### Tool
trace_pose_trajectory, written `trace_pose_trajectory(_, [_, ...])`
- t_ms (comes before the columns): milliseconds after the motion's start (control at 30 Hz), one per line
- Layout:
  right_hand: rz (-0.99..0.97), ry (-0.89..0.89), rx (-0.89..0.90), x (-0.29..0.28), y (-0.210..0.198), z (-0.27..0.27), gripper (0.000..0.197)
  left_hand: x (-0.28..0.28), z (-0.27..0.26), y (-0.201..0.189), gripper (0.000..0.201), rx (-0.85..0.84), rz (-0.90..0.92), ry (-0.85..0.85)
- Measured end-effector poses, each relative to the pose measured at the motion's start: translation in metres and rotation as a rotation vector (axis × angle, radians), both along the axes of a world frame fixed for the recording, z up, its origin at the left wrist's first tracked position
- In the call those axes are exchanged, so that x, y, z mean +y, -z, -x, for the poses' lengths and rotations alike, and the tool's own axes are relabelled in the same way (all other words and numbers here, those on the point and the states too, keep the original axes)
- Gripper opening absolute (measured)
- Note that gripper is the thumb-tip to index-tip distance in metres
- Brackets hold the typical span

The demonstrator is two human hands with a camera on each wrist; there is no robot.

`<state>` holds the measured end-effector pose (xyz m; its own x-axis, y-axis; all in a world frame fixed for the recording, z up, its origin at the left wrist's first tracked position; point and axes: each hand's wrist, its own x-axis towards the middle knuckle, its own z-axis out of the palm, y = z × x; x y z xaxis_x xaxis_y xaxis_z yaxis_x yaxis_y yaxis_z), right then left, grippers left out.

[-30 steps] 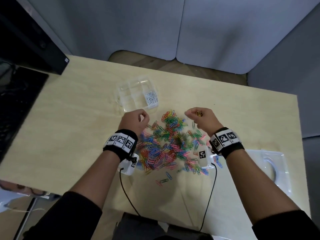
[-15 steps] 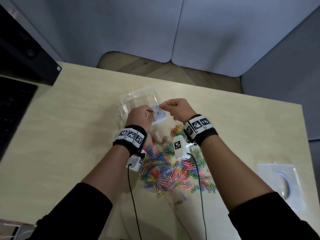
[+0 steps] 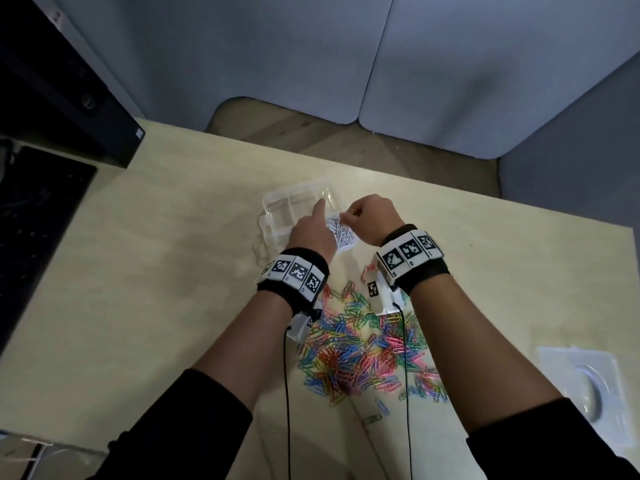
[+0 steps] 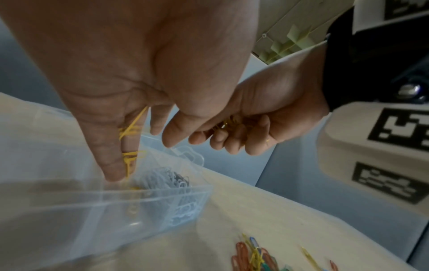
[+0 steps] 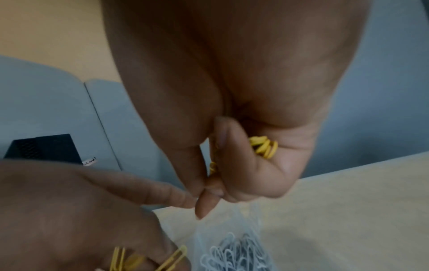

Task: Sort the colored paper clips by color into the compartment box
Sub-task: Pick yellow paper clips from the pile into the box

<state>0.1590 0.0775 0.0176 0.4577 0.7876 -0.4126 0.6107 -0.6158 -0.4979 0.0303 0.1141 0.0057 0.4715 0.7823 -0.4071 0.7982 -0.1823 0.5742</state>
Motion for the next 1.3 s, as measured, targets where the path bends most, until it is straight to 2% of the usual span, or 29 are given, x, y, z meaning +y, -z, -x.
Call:
trace_pose_trajectory(100, [0.013, -0.012, 0.021, 0.004, -0.002, 0.007, 0.024, -0.002, 0.002, 0.000, 0.067, -0.048, 0.057, -0.013])
trace_pose_trajectory(200, [-0.022, -0.020, 0.110, 0.010, -0.003, 0.019, 0.023, -0.006, 0.014, -0.003, 0.072, -0.168, 0.098, -0.003])
trace_pose_trajectory(333, [-0.069, -0.050, 0.172, 0.021, -0.002, 0.040, 0.031, -0.004, 0.041, 0.004, 0.074, -0.331, 0.071, -0.183])
trace_pose_trajectory(500, [-0.026, -0.061, 0.023, 0.029, 0.009, 0.059, 0.027, -0.001, 0.083, 0.017, 0.077, -0.472, 0.056, -0.280])
trace_pose_trajectory(600, [-0.007, -0.115, -0.065, 0.030, 0.009, 0.071, 0.027, -0.007, 0.097, 0.017, 0.063, -0.505, 0.009, -0.289])
trace_pose_trajectory(667, [-0.005, -0.143, -0.087, 0.028, 0.008, 0.079, 0.030, -0.011, 0.102, 0.017, 0.050, -0.470, 0.013, -0.238])
trace_pose_trajectory(800, [0.017, -0.197, -0.092, 0.020, 0.006, 0.085, 0.036, -0.020, 0.109, 0.024, 0.041, -0.251, 0.159, -0.022])
trace_pose_trajectory(900, [-0.032, -0.197, -0.070, 0.008, 0.005, 0.082, 0.041, -0.028, 0.110, 0.034, 0.026, -0.182, 0.187, 0.053])
trace_pose_trajectory(1000, [-0.226, -0.078, -0.099, -0.017, 0.000, 0.059, 0.036, -0.037, 0.098, 0.036, 0.025, -0.227, 0.241, 0.094])
trace_pose_trajectory(1067, [-0.295, 0.082, -0.143, -0.045, -0.001, 0.028, 0.030, -0.043, 0.082, 0.032, 0.032, -0.273, 0.255, 0.230])
trace_pose_trajectory(1133, [-0.215, 0.257, -0.208, -0.081, 0.000, -0.007, 0.023, -0.050, 0.061, 0.029, 0.039, -0.292, 0.186, 0.386])
trace_pose_trajectory(1233, [-0.009, 0.455, -0.270, -0.133, 0.009, -0.048, 0.010, -0.063, 0.024, 0.031, 0.035, -0.344, -0.003, 0.485])
trace_pose_trajectory(1300, [0.144, 0.485, -0.263, -0.153, 0.021, -0.060, 0.023, -0.071, 0.002, 0.034, 0.035, -0.313, -0.118, 0.491])
